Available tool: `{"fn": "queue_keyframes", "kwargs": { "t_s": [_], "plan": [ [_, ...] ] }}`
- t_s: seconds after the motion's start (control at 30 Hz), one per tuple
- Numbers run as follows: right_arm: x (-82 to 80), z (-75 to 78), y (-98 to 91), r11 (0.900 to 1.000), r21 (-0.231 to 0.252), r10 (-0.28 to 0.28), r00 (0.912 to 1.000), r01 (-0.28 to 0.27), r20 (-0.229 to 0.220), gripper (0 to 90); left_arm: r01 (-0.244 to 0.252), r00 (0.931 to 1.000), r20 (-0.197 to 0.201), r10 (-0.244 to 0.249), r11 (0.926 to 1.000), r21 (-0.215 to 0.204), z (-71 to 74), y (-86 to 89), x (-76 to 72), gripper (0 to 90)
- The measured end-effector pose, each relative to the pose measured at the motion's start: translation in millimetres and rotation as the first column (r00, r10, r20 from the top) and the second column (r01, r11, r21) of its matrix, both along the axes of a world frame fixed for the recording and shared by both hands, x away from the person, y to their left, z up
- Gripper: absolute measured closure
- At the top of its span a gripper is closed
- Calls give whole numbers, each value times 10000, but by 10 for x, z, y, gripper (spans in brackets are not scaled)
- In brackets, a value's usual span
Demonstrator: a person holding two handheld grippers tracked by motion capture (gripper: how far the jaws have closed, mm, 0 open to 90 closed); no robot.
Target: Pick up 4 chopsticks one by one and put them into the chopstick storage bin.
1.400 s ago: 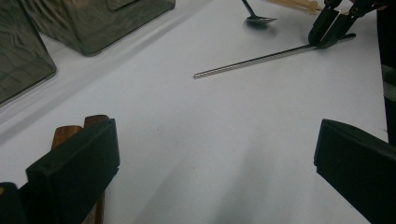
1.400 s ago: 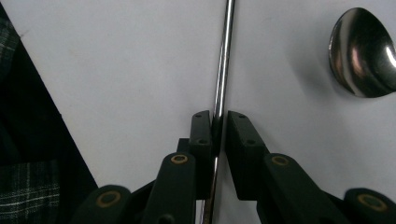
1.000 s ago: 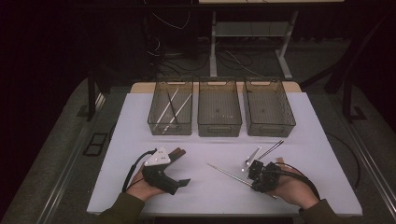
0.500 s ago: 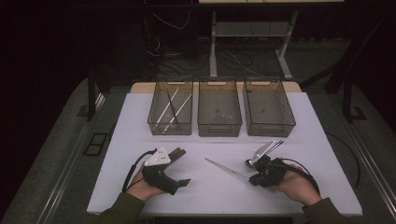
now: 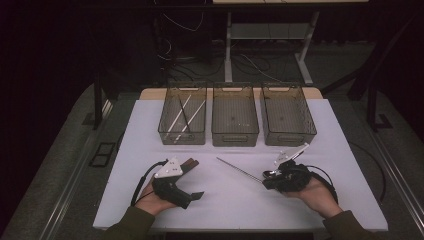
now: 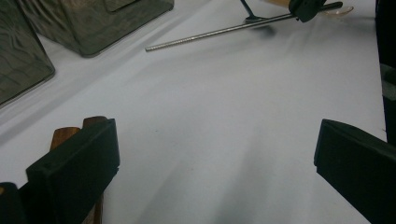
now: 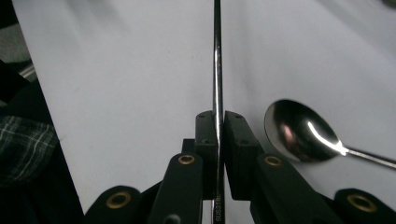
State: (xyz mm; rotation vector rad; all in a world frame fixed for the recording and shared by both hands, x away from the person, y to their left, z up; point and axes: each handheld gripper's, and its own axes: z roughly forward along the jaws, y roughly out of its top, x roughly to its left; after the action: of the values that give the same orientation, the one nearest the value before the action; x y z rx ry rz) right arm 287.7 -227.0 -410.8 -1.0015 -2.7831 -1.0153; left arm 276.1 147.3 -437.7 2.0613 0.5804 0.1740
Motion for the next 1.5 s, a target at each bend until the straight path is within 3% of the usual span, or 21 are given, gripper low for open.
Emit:
{"fn": "queue_keyframes", "kwargs": {
  "t_s": [0.23, 0.5, 0.83, 1.5],
  "plan": [
    [43, 95, 16, 9969, 771, -201, 9978, 153, 625, 849, -32, 10000, -25, 32, 10000, -44, -3, -4, -1, 0],
    [127, 215, 9, 9823, 1846, -543, 9910, 311, 1220, 849, -16, 10000, -34, 16, 10000, -32, -4, -2, 2, 0],
    [304, 329, 168, 9788, 2032, -586, 9870, 272, 1498, 849, 10, 10000, -10, -10, 10000, -21, -4, 0, 7, 0],
    [808, 567, 732, 9781, 2053, -718, 9806, 334, 1826, 849, 7, 10000, -15, -8, 10000, -90, 2, 7, 6, 0]
  ]
}}
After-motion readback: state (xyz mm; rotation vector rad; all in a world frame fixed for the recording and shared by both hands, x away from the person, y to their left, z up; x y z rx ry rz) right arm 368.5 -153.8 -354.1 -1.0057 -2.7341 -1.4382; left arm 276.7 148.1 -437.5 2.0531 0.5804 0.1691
